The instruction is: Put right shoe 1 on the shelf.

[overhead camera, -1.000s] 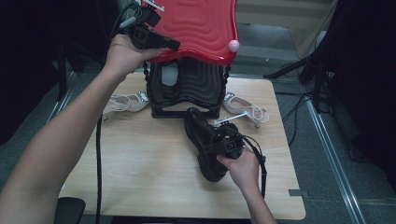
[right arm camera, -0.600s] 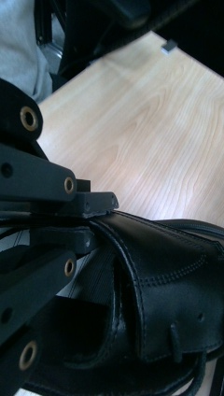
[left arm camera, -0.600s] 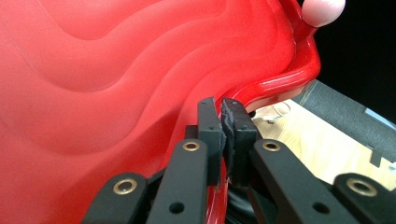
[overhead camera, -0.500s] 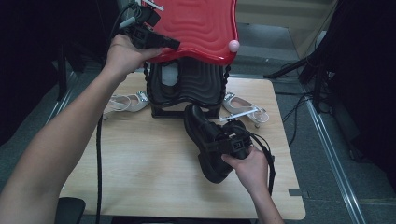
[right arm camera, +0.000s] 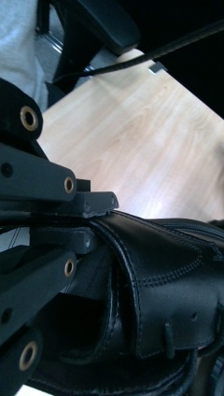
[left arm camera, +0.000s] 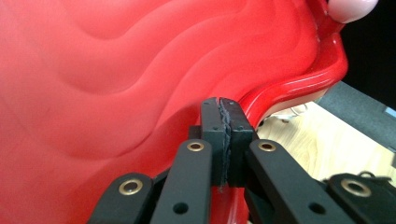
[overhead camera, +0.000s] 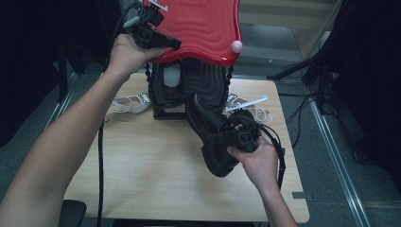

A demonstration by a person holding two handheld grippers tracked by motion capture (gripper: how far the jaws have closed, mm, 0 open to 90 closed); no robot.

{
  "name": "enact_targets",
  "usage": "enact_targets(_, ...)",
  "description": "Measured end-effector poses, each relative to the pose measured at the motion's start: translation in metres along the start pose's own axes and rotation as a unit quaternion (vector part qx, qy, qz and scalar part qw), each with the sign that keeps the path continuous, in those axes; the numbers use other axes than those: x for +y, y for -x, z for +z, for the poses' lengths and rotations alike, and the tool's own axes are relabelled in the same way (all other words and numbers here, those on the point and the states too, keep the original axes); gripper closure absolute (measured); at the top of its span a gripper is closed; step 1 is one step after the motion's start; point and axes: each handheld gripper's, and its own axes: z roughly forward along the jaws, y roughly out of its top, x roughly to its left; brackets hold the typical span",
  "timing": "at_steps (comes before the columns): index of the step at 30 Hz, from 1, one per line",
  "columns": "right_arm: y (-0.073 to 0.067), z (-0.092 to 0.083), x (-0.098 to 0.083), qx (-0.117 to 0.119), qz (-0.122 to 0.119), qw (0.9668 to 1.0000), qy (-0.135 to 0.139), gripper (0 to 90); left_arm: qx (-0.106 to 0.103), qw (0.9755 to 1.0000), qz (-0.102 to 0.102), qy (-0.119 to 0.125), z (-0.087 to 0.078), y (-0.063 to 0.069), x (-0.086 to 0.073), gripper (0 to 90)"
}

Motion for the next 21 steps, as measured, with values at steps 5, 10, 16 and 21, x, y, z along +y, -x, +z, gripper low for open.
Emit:
enact_targets(5, 0.002, 0.001, 0.015, -0.02, -0.006, 0.9998, 0.006, 87.5, -0.002, 1.0, 0.002, 0.001, 0.0, 0.0, 0.0, 90.0)
enact_targets(10, 0.008, 0.003, 0.03, -0.031, -0.006, 0.9994, 0.017, 87.4, -0.002, 1.0, 0.001, 0.001, 0.0, 0.0, -0.001, 90.0)
enact_targets(16, 0.015, 0.009, 0.043, -0.043, 0.0, 0.9987, 0.028, 87.2, -0.002, 1.0, 0.002, 0.002, 0.0, 0.0, -0.001, 90.0)
enact_targets(21, 0.018, 0.015, 0.05, -0.061, -0.006, 0.9973, 0.041, 87.1, -0.002, 1.0, 0.001, 0.001, 0.0, 0.0, -0.001, 90.0)
